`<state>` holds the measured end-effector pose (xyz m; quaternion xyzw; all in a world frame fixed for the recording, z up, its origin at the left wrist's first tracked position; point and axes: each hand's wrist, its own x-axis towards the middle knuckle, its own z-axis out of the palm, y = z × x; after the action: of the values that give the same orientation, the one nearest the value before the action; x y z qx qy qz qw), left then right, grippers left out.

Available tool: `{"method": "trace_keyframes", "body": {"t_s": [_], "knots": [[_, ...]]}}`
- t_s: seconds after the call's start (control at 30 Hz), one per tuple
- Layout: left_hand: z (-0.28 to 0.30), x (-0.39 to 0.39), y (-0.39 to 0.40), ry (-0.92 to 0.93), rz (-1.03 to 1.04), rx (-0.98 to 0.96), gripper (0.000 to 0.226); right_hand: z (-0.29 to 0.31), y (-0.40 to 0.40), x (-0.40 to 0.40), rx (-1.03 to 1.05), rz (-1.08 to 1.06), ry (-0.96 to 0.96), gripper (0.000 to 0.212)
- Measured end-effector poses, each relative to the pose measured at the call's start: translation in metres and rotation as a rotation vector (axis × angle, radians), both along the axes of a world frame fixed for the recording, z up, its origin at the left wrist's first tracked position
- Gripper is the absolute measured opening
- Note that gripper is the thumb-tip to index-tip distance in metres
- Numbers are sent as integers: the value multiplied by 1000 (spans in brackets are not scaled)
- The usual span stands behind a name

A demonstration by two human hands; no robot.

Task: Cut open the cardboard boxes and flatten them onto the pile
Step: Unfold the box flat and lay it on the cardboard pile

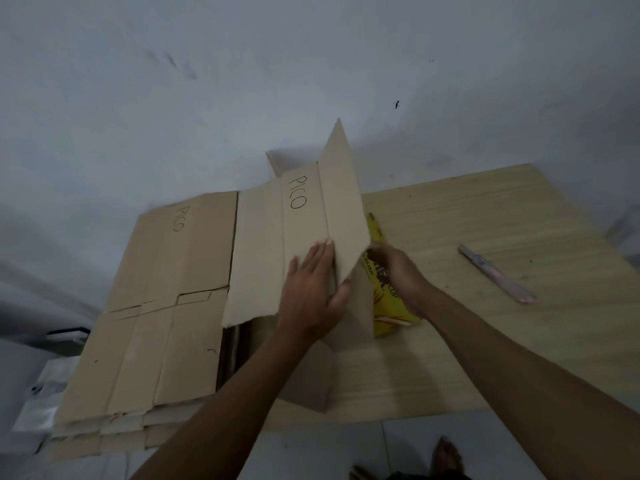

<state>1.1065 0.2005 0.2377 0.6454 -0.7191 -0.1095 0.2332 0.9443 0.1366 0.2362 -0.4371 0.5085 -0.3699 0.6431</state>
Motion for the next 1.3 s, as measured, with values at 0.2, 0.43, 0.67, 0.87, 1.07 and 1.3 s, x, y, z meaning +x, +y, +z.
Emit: {"method": "trace_keyframes", "body": {"t_s": [0.2,0.43,0.67,0.87,1.07,1.3], "knots": [[8,-11,-2,197,114,-28,46,-11,-13,19,20,204,97,49],[15,-23,-17,290,32,-14,27,-31,-20,-32,99,-232,186,46],[3,-29,-49,216,19,105,32,-32,17,-60,414,343,49,21],[-1,-13,-51,330,63,238,41,-38,19,-22,223,599,173,52],[-22,-5,-43,358,88,403,49,-43,19,0,81,374,191,21],[-55,-16,-54,47,-192,424,62,-32,-17,-33,384,-159,-508,79]]}}
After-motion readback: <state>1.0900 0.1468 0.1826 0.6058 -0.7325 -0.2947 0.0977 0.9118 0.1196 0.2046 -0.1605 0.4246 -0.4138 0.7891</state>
